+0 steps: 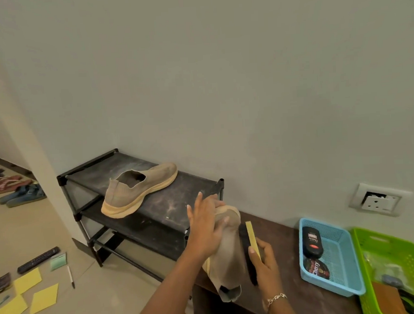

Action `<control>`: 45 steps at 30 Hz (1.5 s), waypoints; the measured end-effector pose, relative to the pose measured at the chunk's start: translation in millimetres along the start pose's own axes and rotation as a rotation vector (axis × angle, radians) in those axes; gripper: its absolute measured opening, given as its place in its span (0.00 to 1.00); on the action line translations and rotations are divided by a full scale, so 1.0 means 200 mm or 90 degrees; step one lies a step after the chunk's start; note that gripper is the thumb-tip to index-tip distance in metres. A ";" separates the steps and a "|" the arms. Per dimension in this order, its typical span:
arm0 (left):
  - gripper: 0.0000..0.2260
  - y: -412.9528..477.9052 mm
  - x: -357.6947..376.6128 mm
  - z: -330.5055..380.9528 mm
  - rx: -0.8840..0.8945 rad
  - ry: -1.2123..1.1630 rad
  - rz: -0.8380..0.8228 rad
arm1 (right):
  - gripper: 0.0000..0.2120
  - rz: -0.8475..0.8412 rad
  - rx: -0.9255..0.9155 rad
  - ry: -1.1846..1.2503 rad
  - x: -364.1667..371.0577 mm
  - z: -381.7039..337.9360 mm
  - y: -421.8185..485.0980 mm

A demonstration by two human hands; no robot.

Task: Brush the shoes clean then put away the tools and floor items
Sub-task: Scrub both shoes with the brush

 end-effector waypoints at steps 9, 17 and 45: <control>0.13 0.03 0.03 -0.01 0.019 -0.079 -0.064 | 0.12 0.031 -0.099 0.027 0.07 -0.07 0.05; 0.15 0.07 0.06 -0.04 -0.002 -0.080 -0.086 | 0.21 -0.011 -0.193 0.061 0.18 -0.22 0.01; 0.07 0.16 0.02 -0.14 -0.066 -0.183 -0.073 | 0.10 0.026 -0.167 0.006 0.18 -0.15 0.12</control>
Point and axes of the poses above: each hand's wrist, its own y-axis towards the middle knuckle, its own x-axis out of the palm, z = x × y, the point moved 10 cm from there along y, towards the middle knuckle, and after that the axes turned 1 degree about -x, right-handed, at the moved point
